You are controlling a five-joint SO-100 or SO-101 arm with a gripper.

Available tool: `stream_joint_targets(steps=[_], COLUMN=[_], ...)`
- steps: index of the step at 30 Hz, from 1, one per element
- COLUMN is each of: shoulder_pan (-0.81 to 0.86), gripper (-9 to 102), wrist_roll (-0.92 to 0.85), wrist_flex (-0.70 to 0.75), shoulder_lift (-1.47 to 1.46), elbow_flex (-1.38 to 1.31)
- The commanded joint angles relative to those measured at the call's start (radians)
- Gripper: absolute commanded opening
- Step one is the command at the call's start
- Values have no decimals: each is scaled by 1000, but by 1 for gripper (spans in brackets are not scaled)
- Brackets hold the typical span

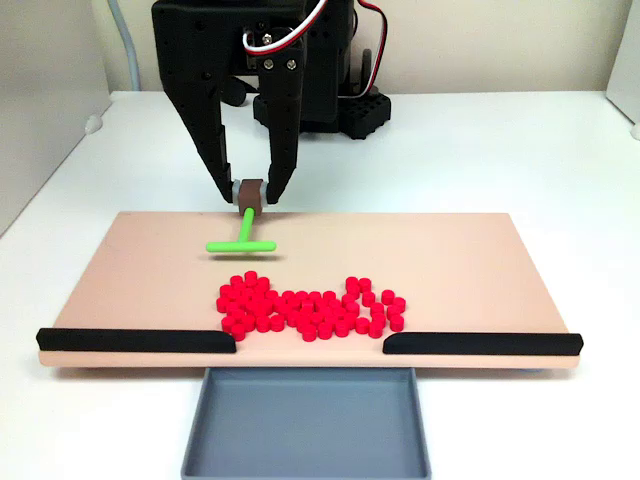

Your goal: Gather the bottom side granules

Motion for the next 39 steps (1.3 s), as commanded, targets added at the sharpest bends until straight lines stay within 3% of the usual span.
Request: stream_joint_targets(steps=[1, 39], shoulder_pan=[-11, -77], gripper=[0, 0], wrist_roll=[12, 78], wrist_flex=[-17, -60], shoulder_lift=[0, -129], elbow_flex=[-5, -20])
